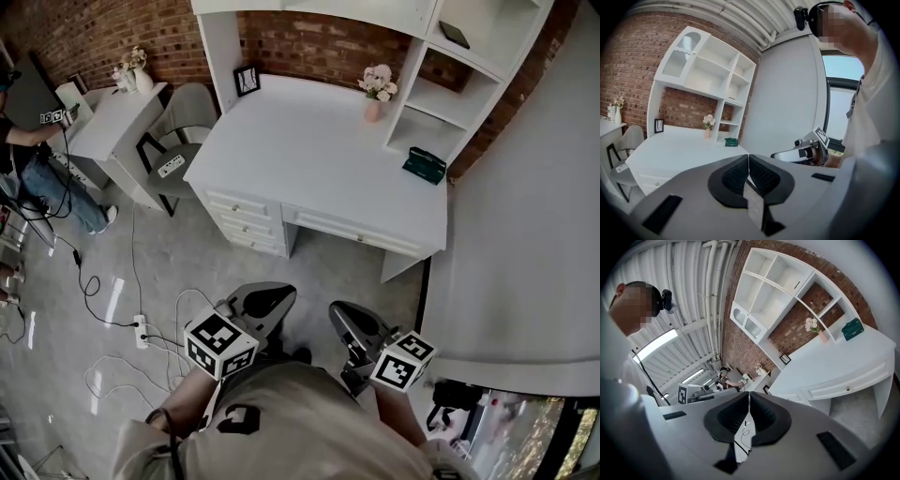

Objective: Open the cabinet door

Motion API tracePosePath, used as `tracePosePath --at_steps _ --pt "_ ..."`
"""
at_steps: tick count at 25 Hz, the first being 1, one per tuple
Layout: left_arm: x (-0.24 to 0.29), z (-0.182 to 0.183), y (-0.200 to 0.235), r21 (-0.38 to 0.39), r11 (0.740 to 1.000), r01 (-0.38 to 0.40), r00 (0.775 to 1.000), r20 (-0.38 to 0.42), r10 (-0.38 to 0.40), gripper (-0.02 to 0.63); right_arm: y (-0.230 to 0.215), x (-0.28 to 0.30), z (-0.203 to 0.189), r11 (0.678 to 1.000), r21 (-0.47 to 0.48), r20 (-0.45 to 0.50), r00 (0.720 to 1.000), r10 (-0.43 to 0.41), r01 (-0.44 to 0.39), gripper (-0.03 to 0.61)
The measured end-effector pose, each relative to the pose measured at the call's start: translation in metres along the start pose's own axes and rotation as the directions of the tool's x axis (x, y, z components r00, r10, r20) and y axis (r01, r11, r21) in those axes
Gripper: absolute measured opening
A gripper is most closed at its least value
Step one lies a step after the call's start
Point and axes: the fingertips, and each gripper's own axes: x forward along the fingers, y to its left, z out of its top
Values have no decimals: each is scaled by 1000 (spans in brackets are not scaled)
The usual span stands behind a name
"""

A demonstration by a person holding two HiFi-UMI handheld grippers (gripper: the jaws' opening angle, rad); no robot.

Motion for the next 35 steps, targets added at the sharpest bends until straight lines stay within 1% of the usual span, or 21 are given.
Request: tracePosePath --at_steps 3,6,11,19,26,35 --pt "9 6 3 19 1000 16 1000 7 -16 17 -10 -5 10 999 -11 24 999 -35 35 31" --pt "20 13 9 20 999 40 999 17 -40 17 -20 -6 18 998 -4 49 997 -65 65 31" --pt "31 26 31 25 997 69 997 31 -70 17 -32 9 29 994 7 57 992 -110 110 32" --pt "31 47 83 16 997 71 995 63 -72 17 -29 61 58 994 -35 49 994 -99 101 31" --pt "14 55 130 -12 999 49 995 86 -48 17 -28 108 63 993 -47 -3 994 -105 105 32" --pt "-6 51 188 -39 999 20 997 77 -17 17 -20 178 69 995 -80 -58 996 -72 67 31"
